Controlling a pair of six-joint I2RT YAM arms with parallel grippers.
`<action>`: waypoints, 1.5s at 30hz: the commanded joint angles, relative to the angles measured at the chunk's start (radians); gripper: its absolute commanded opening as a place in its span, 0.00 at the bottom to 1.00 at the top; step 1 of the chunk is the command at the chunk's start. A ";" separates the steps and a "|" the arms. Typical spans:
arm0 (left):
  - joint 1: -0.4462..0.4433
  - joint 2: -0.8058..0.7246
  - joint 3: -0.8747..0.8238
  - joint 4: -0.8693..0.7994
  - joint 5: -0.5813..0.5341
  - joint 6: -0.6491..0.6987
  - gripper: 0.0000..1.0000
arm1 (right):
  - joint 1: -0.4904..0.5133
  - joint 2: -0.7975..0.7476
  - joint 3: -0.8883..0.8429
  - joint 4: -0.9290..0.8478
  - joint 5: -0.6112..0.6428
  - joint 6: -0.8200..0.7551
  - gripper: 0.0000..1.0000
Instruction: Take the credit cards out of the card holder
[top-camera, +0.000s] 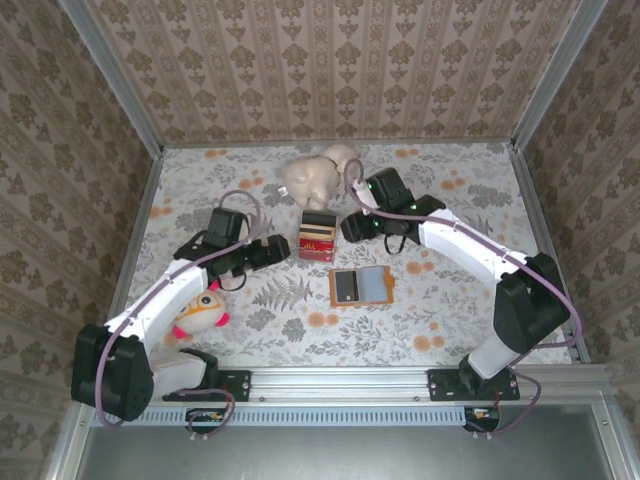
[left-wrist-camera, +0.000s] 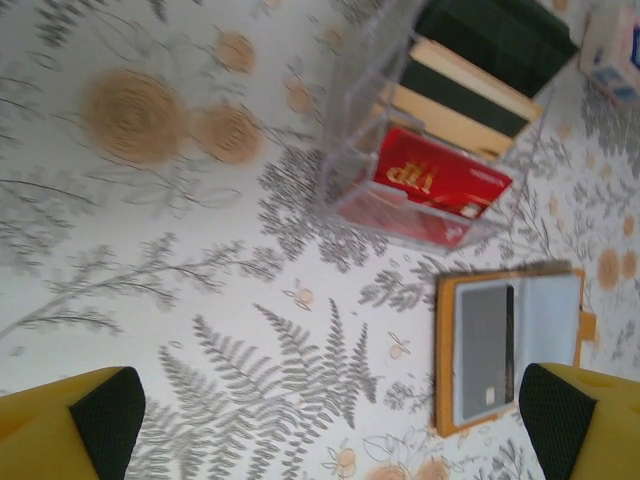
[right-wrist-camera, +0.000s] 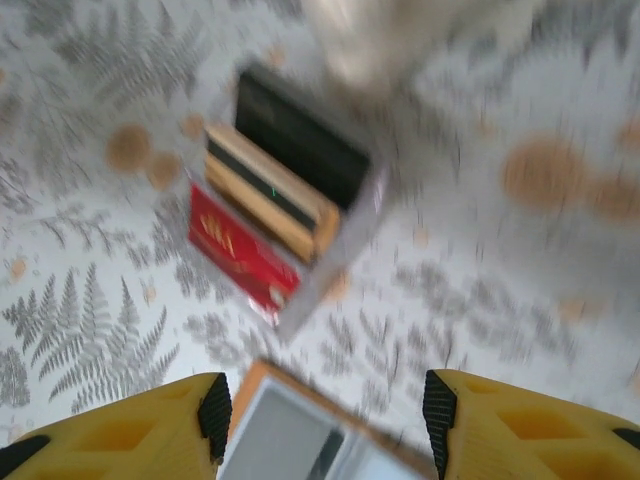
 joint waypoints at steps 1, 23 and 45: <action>-0.081 0.038 0.050 0.028 -0.029 -0.025 1.00 | 0.006 -0.044 -0.095 -0.005 -0.046 0.272 0.54; -0.382 0.333 0.104 0.247 -0.059 -0.367 0.61 | 0.026 -0.013 -0.400 0.244 -0.230 0.540 0.30; -0.430 0.497 0.139 0.336 -0.024 -0.408 0.13 | 0.024 0.045 -0.400 0.239 -0.199 0.487 0.20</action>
